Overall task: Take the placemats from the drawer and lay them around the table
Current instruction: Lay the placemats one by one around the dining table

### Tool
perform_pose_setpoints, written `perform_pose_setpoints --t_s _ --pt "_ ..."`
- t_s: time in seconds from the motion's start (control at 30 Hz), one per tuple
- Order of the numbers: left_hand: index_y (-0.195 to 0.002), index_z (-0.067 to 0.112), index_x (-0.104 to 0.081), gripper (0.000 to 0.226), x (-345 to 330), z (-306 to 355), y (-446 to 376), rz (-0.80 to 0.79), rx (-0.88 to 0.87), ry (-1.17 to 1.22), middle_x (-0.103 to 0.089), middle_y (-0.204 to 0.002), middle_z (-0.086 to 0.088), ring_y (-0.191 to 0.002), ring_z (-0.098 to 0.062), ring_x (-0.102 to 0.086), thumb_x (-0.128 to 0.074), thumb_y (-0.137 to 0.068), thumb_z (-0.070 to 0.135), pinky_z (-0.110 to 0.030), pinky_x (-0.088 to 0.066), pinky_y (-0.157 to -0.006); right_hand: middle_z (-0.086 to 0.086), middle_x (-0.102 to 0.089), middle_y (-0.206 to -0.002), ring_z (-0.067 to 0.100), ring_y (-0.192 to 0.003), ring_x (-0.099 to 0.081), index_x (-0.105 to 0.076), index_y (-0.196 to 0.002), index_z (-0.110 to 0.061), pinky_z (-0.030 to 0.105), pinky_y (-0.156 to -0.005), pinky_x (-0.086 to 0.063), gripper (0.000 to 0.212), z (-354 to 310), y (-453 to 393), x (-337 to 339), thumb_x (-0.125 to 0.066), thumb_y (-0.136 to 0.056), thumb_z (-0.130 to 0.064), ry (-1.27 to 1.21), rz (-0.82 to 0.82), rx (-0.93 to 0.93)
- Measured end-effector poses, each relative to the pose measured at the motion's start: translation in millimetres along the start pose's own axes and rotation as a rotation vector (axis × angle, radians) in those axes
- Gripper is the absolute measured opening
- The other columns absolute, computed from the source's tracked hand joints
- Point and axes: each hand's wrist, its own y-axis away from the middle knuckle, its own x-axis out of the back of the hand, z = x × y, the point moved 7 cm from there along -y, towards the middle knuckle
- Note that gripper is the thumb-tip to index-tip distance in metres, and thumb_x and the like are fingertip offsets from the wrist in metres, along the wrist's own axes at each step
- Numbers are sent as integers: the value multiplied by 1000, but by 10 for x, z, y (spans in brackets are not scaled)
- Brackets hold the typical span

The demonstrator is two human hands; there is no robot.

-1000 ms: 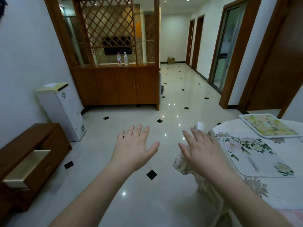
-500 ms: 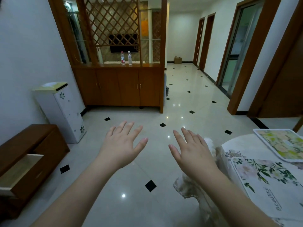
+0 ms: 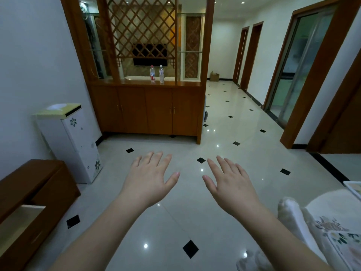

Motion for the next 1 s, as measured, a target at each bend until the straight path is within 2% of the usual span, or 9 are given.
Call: perform_pose_setpoints --t_s 0.13,0.3,0.43,0.67,0.73,0.8,0.87,0.93,1.0 --pt "-156 34 -13 93 -115 -40 -443 -3 -44 38 -19 -163 6 -151 -18 -13 13 -74 70 -41 -12 -121 1 -11 -164 19 -150 -9 -10 -156 -29 37 -120 -5 61 69 -403 -78 -14 -101 -55 2 -25 -48" --pt "-156 35 -11 94 -349 20 -1061 -34 -80 70 -15 -165 5 -152 -18 -10 14 -73 71 -41 -9 -121 1 -11 -164 19 -150 -8 -10 -155 -31 38 -121 -5 60 299 -932 -203 -12 -101 -56 15 -22 -96" --pt "-157 35 -9 75 -550 248 -1658 -49 -127 71 -14 -165 4 -152 -19 -9 -2 -91 70 -41 -6 -121 1 -6 -164 20 -151 -3 -5 -156 -30 38 -120 -3 61 636 -1314 -340 -17 -101 -55 -5 -17 -146" --pt "-156 37 -10 88 -618 725 -2932 21 -184 54 -15 -165 8 -151 -16 -10 10 -78 70 -39 -12 -120 3 -8 -164 23 -151 -7 -2 -156 -32 39 -120 -7 62 1549 -2136 -529 -10 -99 -56 -10 20 -201" --pt "-157 37 -8 89 -634 888 -3258 21 -211 41 -13 -165 9 -152 -16 -9 11 -77 71 -39 -9 -121 6 -22 -161 26 -148 -21 -15 -155 -31 41 -118 -17 66 1828 -2391 -543 -7 -96 -57 22 30 -236" --pt "-157 35 -12 89 -652 1050 -3537 35 -223 54 -15 -165 9 -152 -16 -10 8 -78 71 -39 -7 -121 10 -49 -147 30 -134 -47 -43 -146 -26 46 -108 -38 67 2084 -2642 -572 -17 -93 -56 0 20 -278" --pt "-156 34 -18 89 -670 1184 -3788 51 -226 84 -19 -164 8 -152 -17 -12 6 -79 70 -39 -8 -121 11 -59 -136 31 -124 -57 -56 -137 -23 47 -99 -46 63 2304 -2871 -595 -25 -93 -54 -12 25 -296" --pt "-156 34 -19 88 -728 1299 -4069 53 -221 99 -20 -164 8 -151 -16 -13 7 -79 69 -38 -8 -121 9 -50 -146 30 -133 -48 -47 -144 -25 46 -107 -38 70 2465 -3098 -581 -14 -91 -58 -17 15 -299" --pt "-156 34 -19 89 -797 1395 -4338 49 -223 119 -20 -164 8 -151 -16 -13 8 -78 68 -38 -8 -121 3 -25 -160 24 -147 -24 -22 -154 -32 40 -117 -18 83 2591 -3326 -602 8 -82 -61 -11 8 -264"
